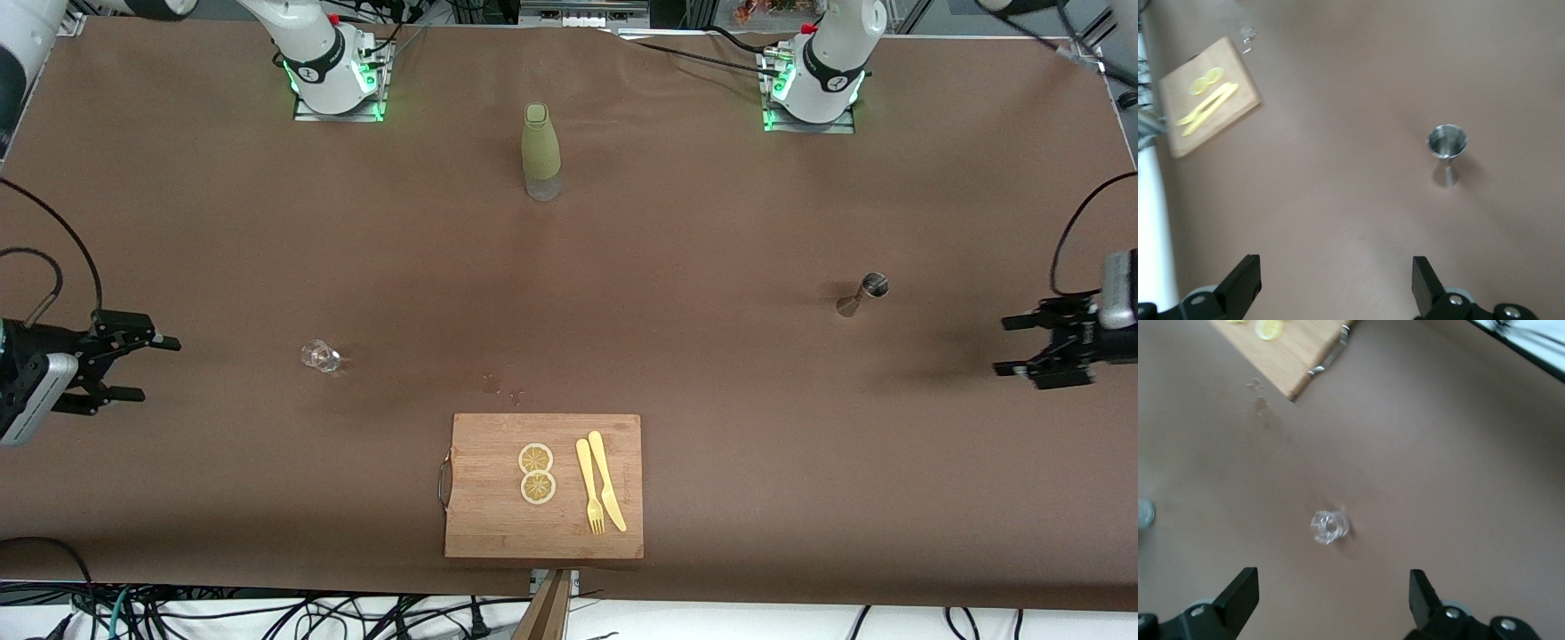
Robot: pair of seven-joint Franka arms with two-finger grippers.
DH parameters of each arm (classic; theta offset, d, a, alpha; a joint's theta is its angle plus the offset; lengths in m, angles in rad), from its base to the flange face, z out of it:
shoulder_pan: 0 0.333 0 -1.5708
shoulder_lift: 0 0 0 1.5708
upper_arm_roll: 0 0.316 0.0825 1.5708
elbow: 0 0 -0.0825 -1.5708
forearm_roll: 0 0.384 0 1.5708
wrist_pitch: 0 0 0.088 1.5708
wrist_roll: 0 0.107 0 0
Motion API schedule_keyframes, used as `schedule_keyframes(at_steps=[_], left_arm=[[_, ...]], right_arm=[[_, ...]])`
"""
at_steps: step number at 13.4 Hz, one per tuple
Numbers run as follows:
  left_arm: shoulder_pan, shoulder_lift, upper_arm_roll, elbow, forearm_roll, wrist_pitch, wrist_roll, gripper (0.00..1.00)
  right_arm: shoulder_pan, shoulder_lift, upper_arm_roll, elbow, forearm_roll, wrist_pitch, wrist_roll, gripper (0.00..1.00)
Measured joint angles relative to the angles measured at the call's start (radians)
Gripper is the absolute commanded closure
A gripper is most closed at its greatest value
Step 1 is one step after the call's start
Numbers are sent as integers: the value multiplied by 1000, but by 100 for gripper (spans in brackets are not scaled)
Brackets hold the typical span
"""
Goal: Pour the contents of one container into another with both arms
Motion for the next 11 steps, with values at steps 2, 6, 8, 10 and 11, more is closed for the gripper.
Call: schedule_keyframes(at_steps=[2,6,8,10,11], left_arm=[[-14,-106,-9,-49,70,84,-11,0],[-92,-253,-37,-103,251,172,-172,0],[-126,-328,-67,-148,336,234,-308,0],[-143,-398,-108,-195,450,265,-475,0],[-145,-427,-135,-217,505,269,-585,0]], right_arm=[[7,-83,85,-7,-144,-63,276,0],[26,-211,124,-69,-261,-242,652,0],[26,-286,124,-118,-325,-316,701,0],[26,-356,129,-195,-393,-329,703,0],[26,-376,137,-223,-431,-324,703,0]])
